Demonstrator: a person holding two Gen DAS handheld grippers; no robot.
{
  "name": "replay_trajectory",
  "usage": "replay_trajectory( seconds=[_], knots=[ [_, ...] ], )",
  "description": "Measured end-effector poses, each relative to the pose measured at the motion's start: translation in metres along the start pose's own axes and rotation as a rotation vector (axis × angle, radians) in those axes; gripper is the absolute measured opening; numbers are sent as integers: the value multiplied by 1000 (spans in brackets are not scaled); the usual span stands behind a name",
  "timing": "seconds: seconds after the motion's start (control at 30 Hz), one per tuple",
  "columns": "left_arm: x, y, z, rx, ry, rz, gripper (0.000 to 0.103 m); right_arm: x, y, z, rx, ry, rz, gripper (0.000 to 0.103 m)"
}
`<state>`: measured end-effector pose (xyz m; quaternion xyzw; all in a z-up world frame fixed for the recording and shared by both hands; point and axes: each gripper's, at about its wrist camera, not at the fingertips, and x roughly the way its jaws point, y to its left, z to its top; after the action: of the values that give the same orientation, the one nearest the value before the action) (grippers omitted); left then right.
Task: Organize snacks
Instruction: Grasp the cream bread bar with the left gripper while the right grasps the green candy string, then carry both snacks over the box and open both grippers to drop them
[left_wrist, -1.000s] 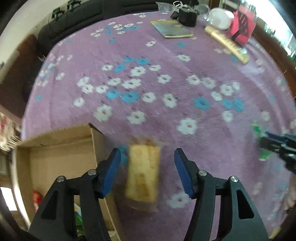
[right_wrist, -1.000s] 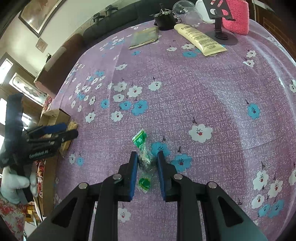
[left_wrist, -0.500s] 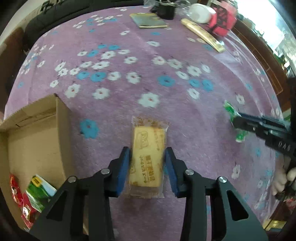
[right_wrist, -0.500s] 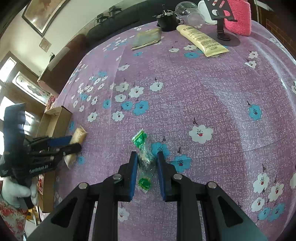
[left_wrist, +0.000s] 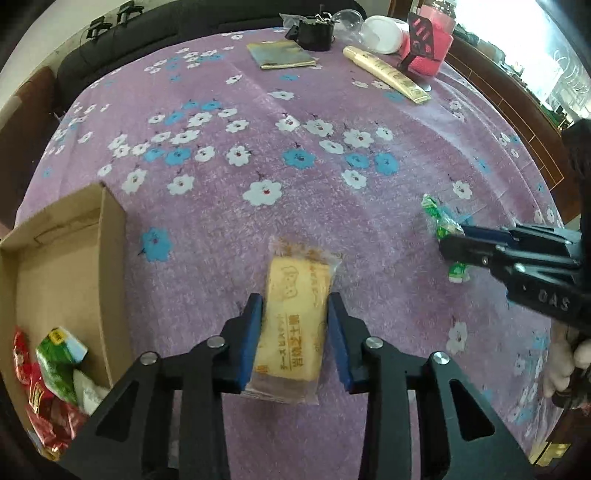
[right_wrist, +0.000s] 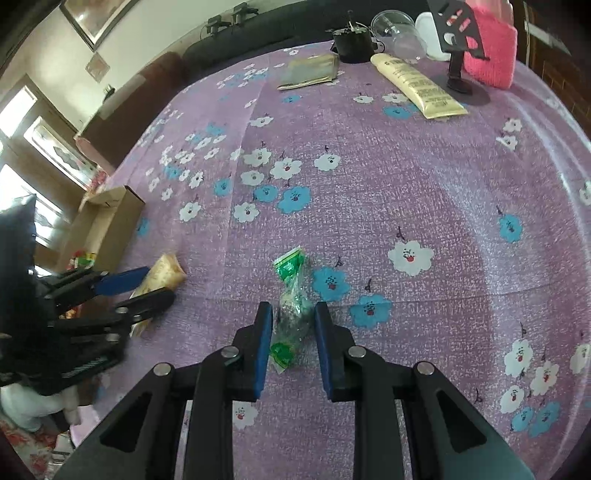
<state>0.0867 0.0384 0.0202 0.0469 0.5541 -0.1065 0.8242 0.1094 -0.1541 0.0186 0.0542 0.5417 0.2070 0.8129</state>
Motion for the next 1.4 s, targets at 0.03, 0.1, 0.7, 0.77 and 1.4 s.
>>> replay_trajectory(
  seconds=[0.03, 0.1, 0.7, 0.77, 1.4],
  knots=[
    [0, -1, -1, -5, -1, -2, 37, 1, 0, 1, 10, 3, -2, 18],
    [-4, 2, -7, -32, -5, -18, 37, 0, -3, 0, 36, 6, 7, 18],
    [-126, 74, -86, -327, -199, -33, 37, -33, 104, -12, -83, -20, 102, 18],
    [-131, 95, -100, -372, -195, -18, 37, -31, 127, -10, -111, -18, 122, 18],
    [-106, 212, -116, -487, -161, 131, 37, 60, 270, 20, -126, 97, 197, 18]
  ],
)
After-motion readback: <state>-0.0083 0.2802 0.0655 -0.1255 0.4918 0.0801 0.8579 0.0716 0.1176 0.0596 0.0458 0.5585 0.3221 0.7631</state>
